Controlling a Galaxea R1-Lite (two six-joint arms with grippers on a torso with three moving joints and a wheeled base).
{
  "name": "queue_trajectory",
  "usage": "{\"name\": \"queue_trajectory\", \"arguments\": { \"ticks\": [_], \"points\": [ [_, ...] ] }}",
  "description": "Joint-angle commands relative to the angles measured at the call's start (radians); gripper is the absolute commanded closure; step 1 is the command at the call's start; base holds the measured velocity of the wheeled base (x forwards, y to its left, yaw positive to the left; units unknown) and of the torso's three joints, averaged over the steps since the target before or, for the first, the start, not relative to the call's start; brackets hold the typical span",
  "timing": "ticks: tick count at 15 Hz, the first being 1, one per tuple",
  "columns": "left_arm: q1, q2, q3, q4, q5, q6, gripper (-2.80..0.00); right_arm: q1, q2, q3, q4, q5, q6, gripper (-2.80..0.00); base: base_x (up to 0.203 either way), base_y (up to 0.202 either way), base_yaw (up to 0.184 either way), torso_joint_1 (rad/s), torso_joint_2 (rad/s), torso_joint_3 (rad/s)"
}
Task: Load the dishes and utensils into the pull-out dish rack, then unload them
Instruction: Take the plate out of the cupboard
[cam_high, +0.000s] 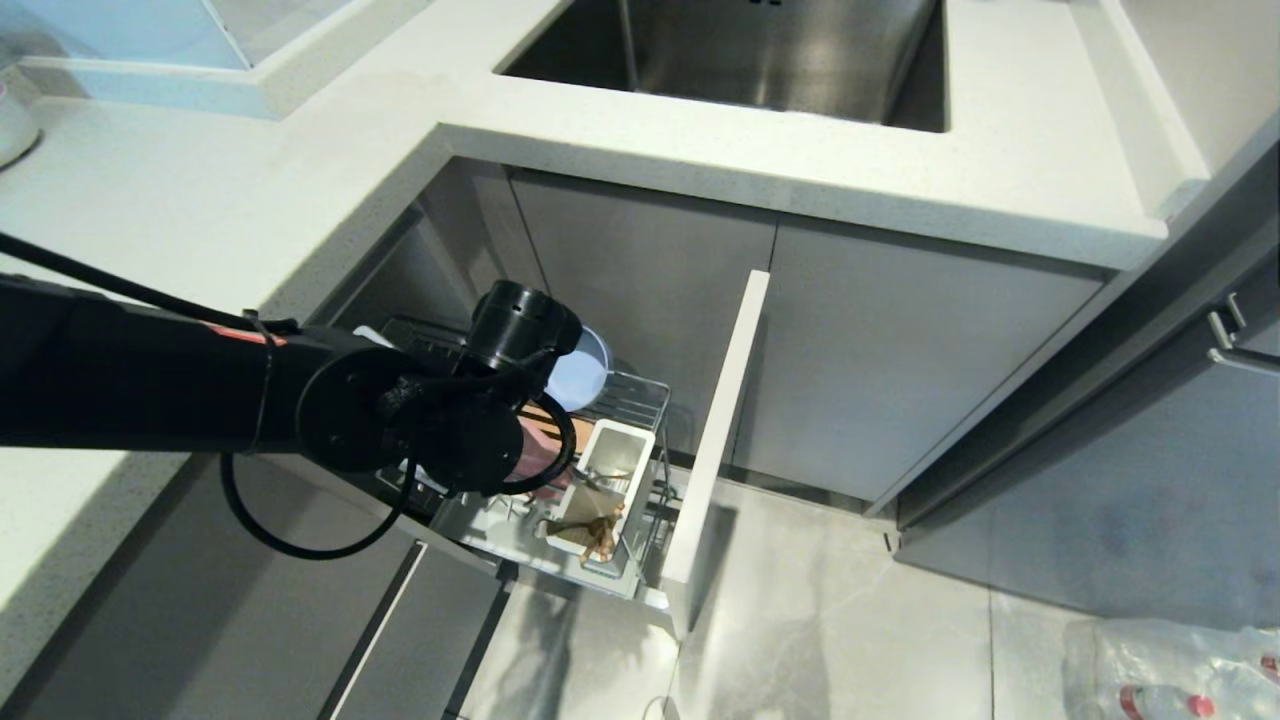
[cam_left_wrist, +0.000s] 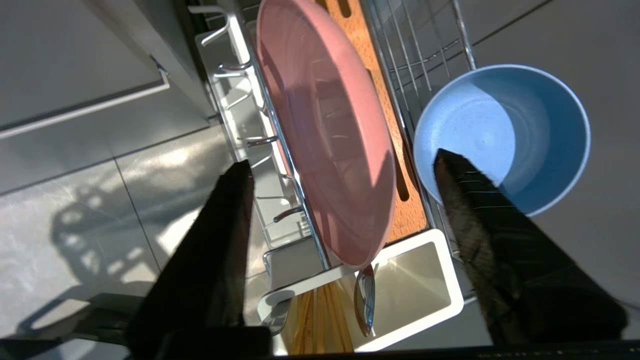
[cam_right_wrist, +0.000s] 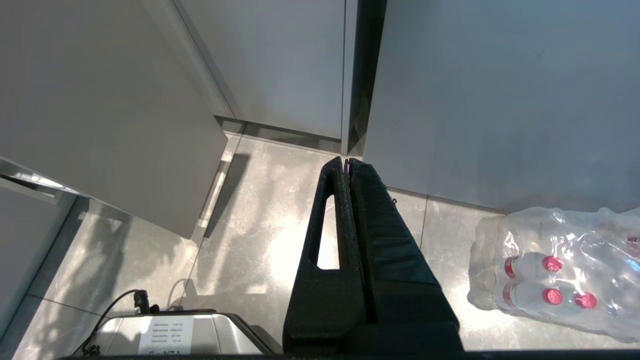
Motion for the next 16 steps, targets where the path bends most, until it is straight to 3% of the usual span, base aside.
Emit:
{"name": "queue_trajectory", "arguments": {
  "ticks": [1,10,16],
  "points": [
    [0.003,0.018,-0.002,0.001,0.003,-0.018,-2.80,0.000,0.000,0.000,0.000,0.000,0.000,0.00,0.000,0.000,0.000,0.000,0.00,0.000],
    [0.084,0.111,-0.033,-0.022,-0.131,-0.033,-2.80,0.000,0.000,0.000,0.000,0.000,0.000,0.00,0.000,0.000,0.000,0.000,0.00,0.000],
    [0.103,0.127,-0.055,-0.043,-0.138,-0.033,-2.80,0.000,0.001,0.000,0.000,-0.001,0.000,0.00,0.000,0.000,0.000,0.000,0.00,0.000]
  ]
}}
